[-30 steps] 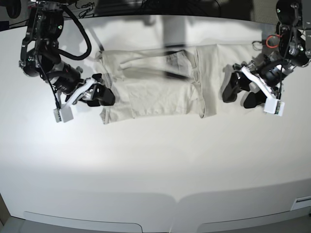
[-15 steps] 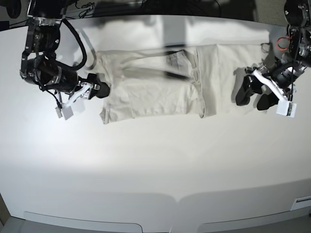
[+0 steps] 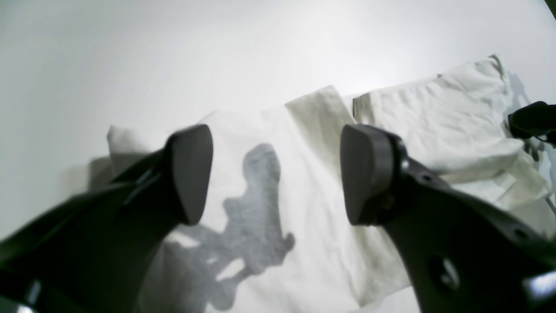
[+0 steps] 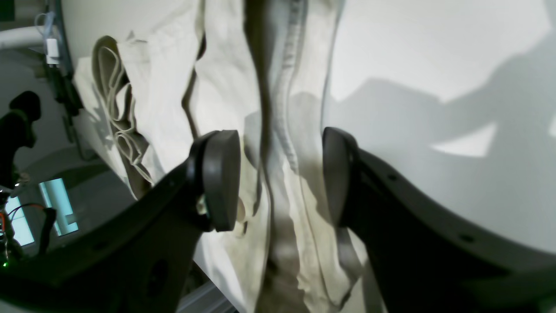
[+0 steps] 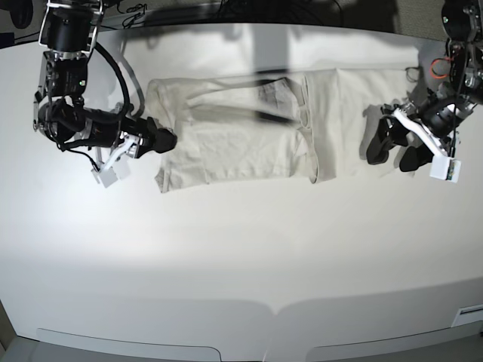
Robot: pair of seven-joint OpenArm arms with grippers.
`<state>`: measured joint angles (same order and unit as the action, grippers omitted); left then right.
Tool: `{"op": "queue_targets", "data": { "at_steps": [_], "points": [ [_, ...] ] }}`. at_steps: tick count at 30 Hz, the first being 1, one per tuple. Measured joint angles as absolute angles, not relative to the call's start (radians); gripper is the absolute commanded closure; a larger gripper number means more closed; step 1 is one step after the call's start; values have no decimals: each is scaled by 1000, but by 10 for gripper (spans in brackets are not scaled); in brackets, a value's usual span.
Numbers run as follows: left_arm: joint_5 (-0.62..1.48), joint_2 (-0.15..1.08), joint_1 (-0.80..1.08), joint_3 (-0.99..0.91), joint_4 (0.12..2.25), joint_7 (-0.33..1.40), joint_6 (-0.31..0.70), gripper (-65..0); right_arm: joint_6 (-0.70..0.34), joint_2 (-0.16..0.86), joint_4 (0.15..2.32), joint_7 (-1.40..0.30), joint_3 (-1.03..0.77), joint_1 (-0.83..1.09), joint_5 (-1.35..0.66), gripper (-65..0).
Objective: Fold the T-shirt properly
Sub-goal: 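Release the left gripper and regrasp the strip end with the right gripper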
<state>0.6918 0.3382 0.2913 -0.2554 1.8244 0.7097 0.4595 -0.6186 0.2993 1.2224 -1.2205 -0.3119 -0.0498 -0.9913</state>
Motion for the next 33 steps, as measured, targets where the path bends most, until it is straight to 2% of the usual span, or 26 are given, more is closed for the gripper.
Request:
{"op": "queue_targets", "data": {
  "at_steps": [7, 13, 22, 30, 33],
  "points": [
    [692, 338, 291, -255, 1824, 710, 459, -450, -652, 301, 1216, -1308, -281, -44, -1083, -313],
    [692, 338, 291, -255, 1824, 710, 459, -450, -652, 292, 1216, -1310, -254, -45, -1083, -313],
    [679, 338, 291, -255, 1824, 710, 459, -450, -659, 234, 1217, -1208, -253, -51, -984, -311],
    [662, 338, 291, -255, 1824, 710, 459, -450, -659, 207, 1217, -1205, -253, -52, -963, -165],
    [662, 338, 291, -255, 1824, 710, 459, -450, -659, 205, 1217, -1205, -253, -52, -955, -48]
  ]
}}
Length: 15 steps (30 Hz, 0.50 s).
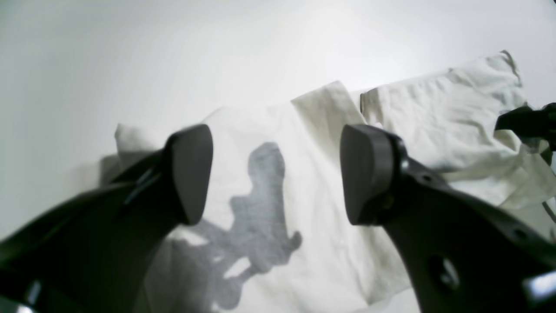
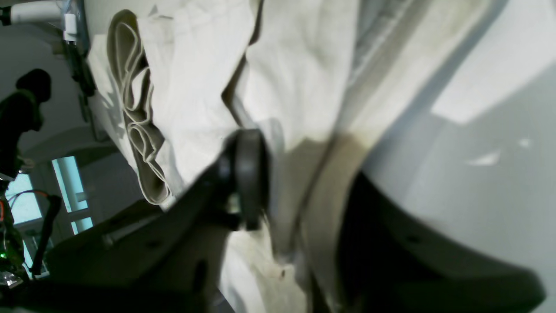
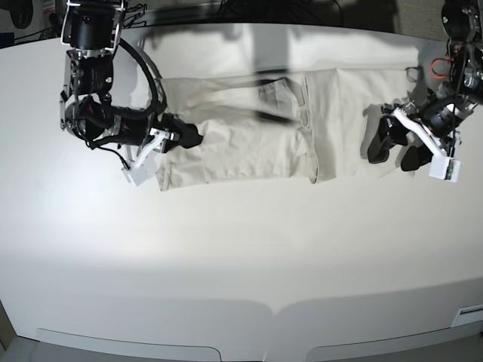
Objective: Fold the T-shirt properly
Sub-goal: 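Release the left gripper and regrasp the strip end with the right gripper, then lift the strip end with the right gripper and fold it toward the left gripper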
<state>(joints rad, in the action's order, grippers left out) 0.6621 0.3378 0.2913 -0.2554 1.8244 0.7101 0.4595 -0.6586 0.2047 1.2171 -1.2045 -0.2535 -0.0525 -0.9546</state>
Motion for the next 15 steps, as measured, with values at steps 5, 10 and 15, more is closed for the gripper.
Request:
{"op": "queue_targets", "data": {
  "at_steps": [5, 10, 15],
  "points": [
    [661, 338, 291, -255, 1824, 710, 459, -450, -686, 205, 1217, -1136, -253, -51, -951, 0],
    [638, 338, 291, -255, 1824, 739, 459, -450, -686, 260, 1217, -1114, -252, -51, -951, 0],
    [636, 338, 291, -255, 1824, 733, 459, -450, -686, 366, 1217, -1119, -252, -52, -947, 0]
  ]
}}
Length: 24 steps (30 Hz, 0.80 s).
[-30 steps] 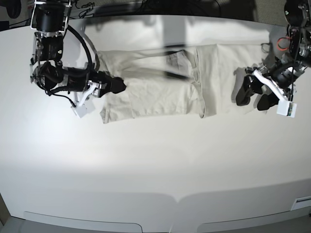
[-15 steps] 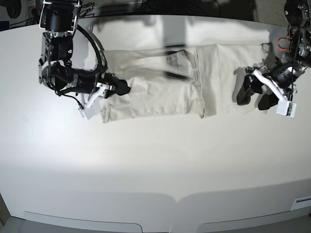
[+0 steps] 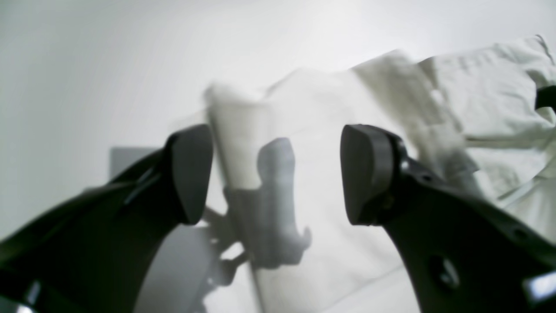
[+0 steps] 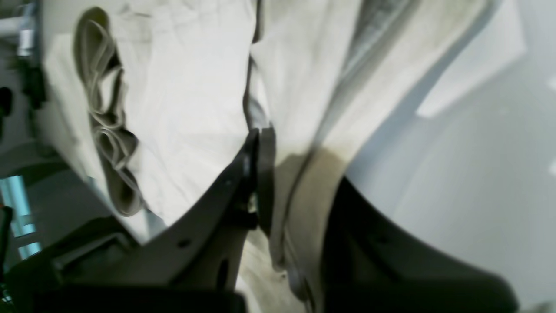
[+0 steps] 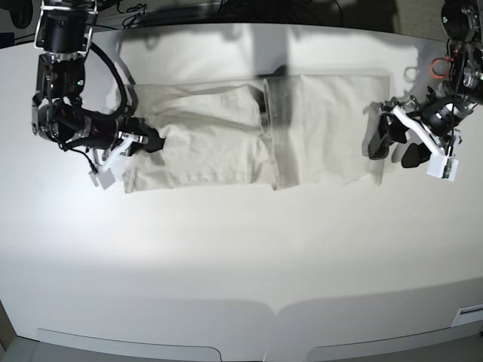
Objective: Fold the T-shirt properly
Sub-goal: 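Lift the strip end with the right gripper and fold it toward the left gripper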
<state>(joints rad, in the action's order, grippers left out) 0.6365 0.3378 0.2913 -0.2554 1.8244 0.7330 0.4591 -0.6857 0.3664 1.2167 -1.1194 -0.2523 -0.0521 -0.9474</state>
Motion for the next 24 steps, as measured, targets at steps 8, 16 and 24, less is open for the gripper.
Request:
{"op": "queue_targets", "data": {
  "at_steps": [8, 16, 24],
  "points": [
    [636, 338, 291, -255, 1824, 733, 459, -450, -686, 490, 1217, -1128, -252, -52, -1003, 0],
    [617, 337, 291, -255, 1824, 733, 459, -450, -686, 458, 1317, -1209, -252, -50, -1129, 0],
    [617, 337, 292, -255, 1824, 733, 459, -450, -686, 240, 1580, -1290, -252, -50, -1115, 0]
  ]
}}
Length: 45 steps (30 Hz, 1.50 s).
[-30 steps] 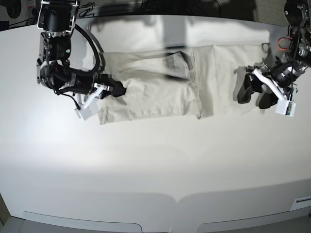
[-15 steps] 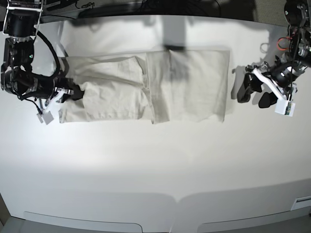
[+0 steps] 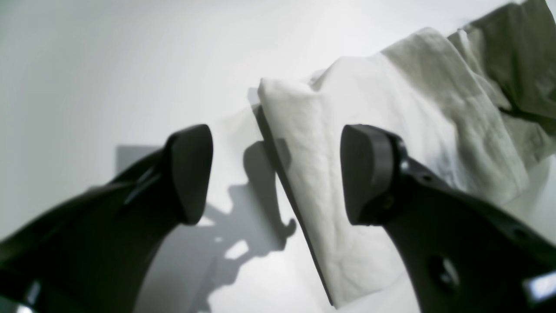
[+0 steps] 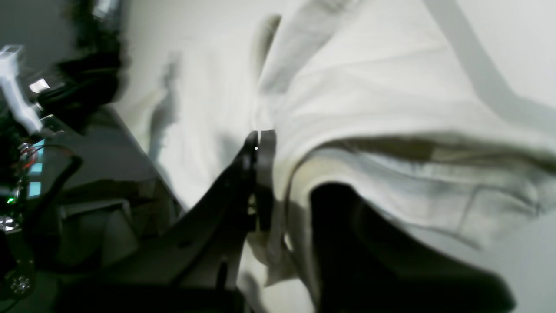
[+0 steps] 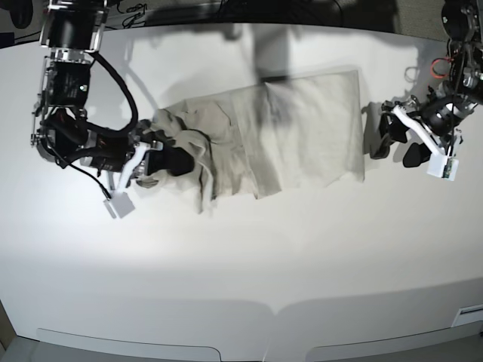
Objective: Fold the T-shirt properly
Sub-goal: 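Lift the strip end with the right gripper and fold it toward the left gripper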
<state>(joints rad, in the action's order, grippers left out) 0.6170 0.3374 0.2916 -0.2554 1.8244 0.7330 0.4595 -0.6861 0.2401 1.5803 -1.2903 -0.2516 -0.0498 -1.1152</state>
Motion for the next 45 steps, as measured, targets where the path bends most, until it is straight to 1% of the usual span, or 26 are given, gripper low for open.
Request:
{"op": "queue_targets", "data": {
  "at_steps": [3, 6, 9, 12, 18, 20, 25, 27, 36, 43, 44, 45],
  "points": [
    [617, 337, 291, -255, 1824, 733, 459, -450, -686, 150, 1632, -1288, -253, -52, -1050, 0],
    [617, 337, 291, -255, 1824, 733, 459, -450, -686, 66, 1636, -1288, -250, -50, -1045, 0],
    [617, 337, 291, -255, 1824, 733, 459, -450, -686, 13, 1636, -1280, -210, -50, -1042, 0],
    [617, 337, 291, -255, 1824, 733, 459, -450, -685, -36, 1636, -1242, -149, -50, -950, 0],
    [617, 337, 291, -255, 1824, 733, 459, -450, -647, -150, 1636, -1154, -35, -50, -777, 0],
    [617, 337, 291, -255, 1824, 733, 459, -450, -647, -155, 1636, -1133, 3, -50, -736, 0],
    [617, 358, 292, -255, 1824, 736, 460, -450, -551, -149, 1636, -1058, 121, -48, -680, 0],
    [617, 372, 291, -255, 1824, 735, 460, -450, -542, -148, 1636, -1052, 160, -45, -682, 0],
    [617, 372, 291, -255, 1824, 733, 459, -450, -538, -148, 1636, -1044, 294, -47, -709, 0],
    [617, 371, 291, -255, 1824, 733, 459, -450, -538, -147, 1636, -1017, 295, -47, -709, 0],
    [617, 371, 291, -255, 1824, 733, 459, -450, -538, -147, 1636, -1018, 295, -46, -709, -32],
    [617, 372, 291, -255, 1824, 733, 459, -450, -538, -147, 1636, -1018, 295, -47, -709, -101]
  ]
}}
